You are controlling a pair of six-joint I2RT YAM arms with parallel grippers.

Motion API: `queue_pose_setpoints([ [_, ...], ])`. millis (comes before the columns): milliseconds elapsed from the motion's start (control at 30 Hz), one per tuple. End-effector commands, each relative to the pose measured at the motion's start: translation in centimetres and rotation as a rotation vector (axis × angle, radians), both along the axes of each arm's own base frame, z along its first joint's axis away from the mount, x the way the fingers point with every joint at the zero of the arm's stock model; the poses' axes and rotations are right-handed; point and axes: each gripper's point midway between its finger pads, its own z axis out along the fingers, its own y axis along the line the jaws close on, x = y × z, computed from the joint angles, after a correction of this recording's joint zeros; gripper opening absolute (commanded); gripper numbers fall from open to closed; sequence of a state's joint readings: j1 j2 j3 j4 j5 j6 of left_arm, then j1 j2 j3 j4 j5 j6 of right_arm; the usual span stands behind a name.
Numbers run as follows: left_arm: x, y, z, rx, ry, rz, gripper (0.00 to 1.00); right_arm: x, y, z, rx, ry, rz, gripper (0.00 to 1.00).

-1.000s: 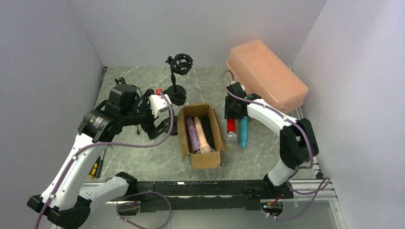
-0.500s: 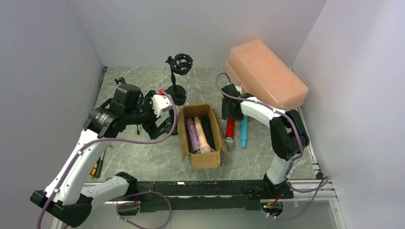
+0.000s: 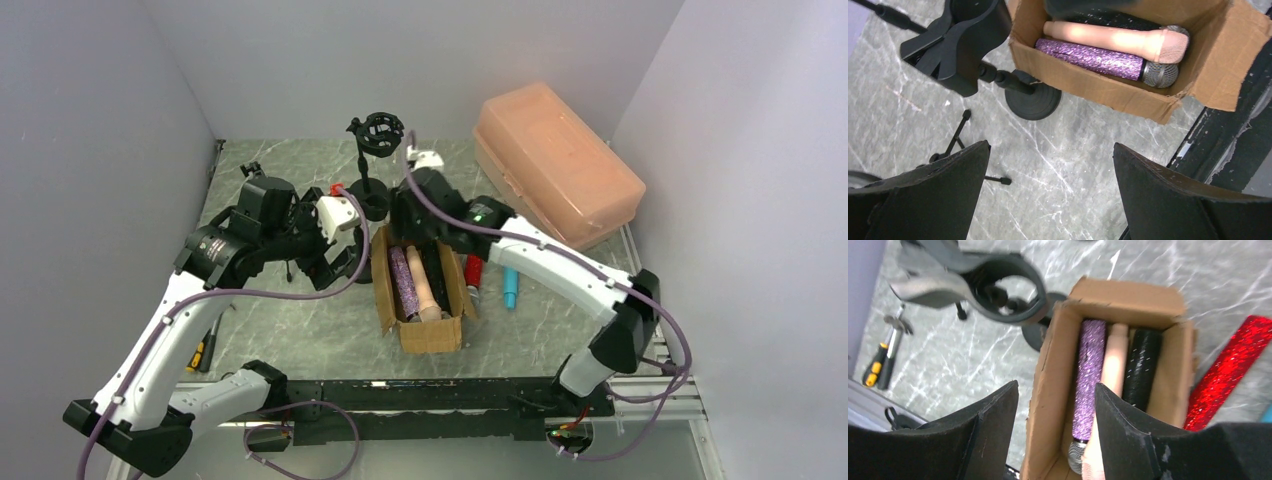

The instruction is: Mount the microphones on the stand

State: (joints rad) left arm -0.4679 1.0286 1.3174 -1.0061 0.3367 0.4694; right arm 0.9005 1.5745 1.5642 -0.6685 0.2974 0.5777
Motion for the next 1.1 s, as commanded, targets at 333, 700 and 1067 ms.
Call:
queue_pose_setpoints([
  [333,1.1,1.8,1.6,0.008,-0.093,0.119,1.00,-2.9,3.5,-15.9,-0.093,0.253,0.060,0.57],
  [700,1.4,1.9,1.3,0.024,-0.087,0.126,1.00,-4.1,0.8,-23.8,-0.196,0.329,-0.022,0.47],
  [1067,2.1,1.8,1.6,0.029,-0.084,0.139,0.99,-3.4,0.6,-20.0,-0.118,0.236,-0.043,0.07],
])
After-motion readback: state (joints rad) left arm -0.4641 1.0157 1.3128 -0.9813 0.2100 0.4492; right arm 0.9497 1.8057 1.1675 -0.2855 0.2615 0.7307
